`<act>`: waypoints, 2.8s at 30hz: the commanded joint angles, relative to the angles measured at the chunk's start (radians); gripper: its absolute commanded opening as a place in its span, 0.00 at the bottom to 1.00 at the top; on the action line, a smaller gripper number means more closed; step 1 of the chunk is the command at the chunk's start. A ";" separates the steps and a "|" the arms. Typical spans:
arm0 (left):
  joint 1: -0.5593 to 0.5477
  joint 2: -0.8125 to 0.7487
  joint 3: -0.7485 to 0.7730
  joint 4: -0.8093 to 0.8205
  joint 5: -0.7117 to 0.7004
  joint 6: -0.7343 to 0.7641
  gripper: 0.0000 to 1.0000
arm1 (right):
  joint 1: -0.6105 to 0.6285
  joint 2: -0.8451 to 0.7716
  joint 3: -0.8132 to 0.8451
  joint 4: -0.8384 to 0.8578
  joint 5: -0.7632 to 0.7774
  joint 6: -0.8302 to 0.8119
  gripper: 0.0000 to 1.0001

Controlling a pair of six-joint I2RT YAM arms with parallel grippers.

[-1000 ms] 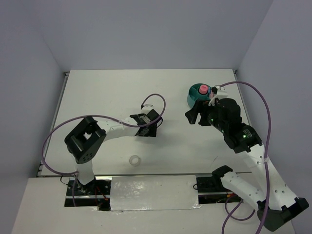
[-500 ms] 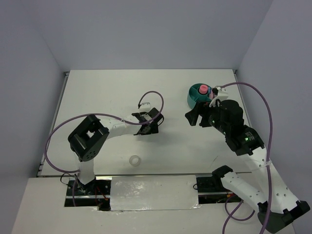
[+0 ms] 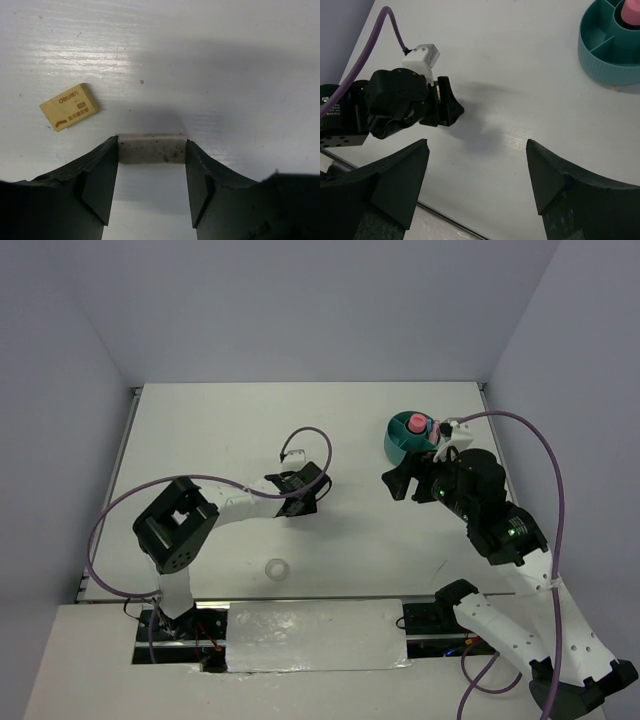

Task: Sort the stationery into containers
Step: Pick up the stationery from the center of the board, then place the stationery in the storage box.

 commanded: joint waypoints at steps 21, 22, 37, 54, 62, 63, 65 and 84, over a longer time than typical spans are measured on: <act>0.086 0.226 0.607 0.575 0.959 0.866 0.35 | 0.006 -0.126 0.016 -0.054 -0.071 -0.041 0.86; 0.090 0.249 0.647 0.571 0.973 0.866 0.36 | 0.006 -0.132 0.016 -0.057 -0.074 -0.041 0.86; 0.129 0.513 0.890 0.622 1.057 0.906 0.51 | 0.006 -0.138 0.004 -0.060 -0.107 -0.022 0.86; 0.168 0.642 0.989 0.731 1.132 0.811 0.63 | 0.006 -0.115 -0.012 -0.031 -0.137 -0.013 0.86; 0.168 0.674 1.002 0.772 1.157 0.776 0.70 | 0.006 -0.098 -0.012 -0.034 -0.141 -0.028 0.85; 0.167 0.676 1.005 0.781 1.161 0.772 0.71 | 0.005 -0.103 -0.012 -0.034 -0.141 -0.030 0.85; 0.167 0.687 1.012 0.789 1.152 0.765 0.73 | 0.006 -0.106 -0.013 -0.028 -0.141 -0.028 0.85; 0.175 0.385 0.757 0.746 0.938 0.786 0.99 | 0.009 -0.088 -0.035 0.017 -0.189 -0.022 0.85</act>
